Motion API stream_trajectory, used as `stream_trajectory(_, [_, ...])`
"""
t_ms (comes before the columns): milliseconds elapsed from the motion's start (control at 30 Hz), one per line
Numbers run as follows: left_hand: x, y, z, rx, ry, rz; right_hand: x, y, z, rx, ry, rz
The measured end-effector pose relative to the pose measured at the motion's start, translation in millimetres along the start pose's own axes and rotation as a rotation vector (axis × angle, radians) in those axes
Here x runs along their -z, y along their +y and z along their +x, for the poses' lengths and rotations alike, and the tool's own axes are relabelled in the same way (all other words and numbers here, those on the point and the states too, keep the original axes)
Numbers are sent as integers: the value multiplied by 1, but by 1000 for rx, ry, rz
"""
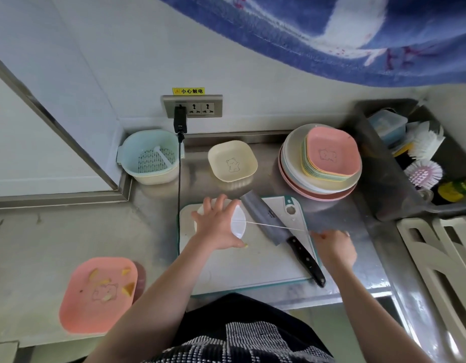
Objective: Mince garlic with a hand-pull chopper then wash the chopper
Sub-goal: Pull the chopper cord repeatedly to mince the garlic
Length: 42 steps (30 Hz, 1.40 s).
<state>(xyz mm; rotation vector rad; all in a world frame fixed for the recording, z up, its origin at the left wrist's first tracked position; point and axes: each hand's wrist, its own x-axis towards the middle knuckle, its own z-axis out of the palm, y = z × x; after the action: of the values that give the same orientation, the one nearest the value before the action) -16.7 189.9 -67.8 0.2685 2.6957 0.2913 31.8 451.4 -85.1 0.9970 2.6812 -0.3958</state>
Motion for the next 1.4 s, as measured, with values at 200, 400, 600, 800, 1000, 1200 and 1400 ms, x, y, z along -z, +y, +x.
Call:
stream_trajectory(200, [0, 1, 0, 5, -2, 4, -2, -64, -33, 277, -158, -9])
stream_trajectory(400, [2, -1, -1, 11, 3, -16, -5, -73, -37, 369, -134, -44])
stream_trajectory(600, [2, 0, -2, 9, 0, -7, 6, -2, -10, 29, -39, 4])
stream_trajectory(800, [-1, -2, 0, 18, 15, 2, -2, -102, -64, 489, -190, -41])
stream_trajectory(1000, [-1, -8, -2, 11, 36, -29, -3, -53, -27, 238, -93, -26])
stream_trajectory(1200, [0, -7, -1, 2, 15, -4, 4, -55, -35, 223, -113, -4])
stream_trajectory(1400, [-1, -10, -1, -9, 13, -16, -7, -97, -53, 432, -187, -41])
